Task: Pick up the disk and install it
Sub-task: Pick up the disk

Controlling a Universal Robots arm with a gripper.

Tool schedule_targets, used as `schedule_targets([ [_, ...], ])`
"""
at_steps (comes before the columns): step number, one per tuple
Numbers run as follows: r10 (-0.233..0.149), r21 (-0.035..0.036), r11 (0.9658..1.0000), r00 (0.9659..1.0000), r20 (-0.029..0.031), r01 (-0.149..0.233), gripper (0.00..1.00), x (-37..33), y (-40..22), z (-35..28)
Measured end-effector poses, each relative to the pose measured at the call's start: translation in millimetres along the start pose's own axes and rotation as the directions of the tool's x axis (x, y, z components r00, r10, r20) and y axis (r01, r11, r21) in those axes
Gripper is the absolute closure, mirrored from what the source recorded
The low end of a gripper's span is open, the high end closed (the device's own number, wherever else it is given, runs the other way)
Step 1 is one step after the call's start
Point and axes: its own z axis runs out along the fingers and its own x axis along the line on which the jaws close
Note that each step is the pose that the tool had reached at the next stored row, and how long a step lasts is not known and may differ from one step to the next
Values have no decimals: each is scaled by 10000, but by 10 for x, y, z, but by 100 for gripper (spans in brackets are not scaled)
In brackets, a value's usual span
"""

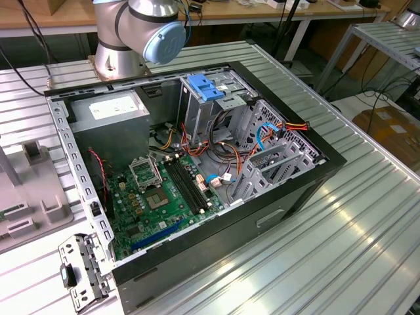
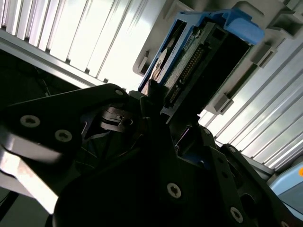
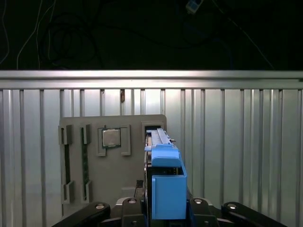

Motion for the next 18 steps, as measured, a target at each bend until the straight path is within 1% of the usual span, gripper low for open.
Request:
schedule_targets([
  [18,0,0,10000,10000,0,0,64,0,-1,-119],
])
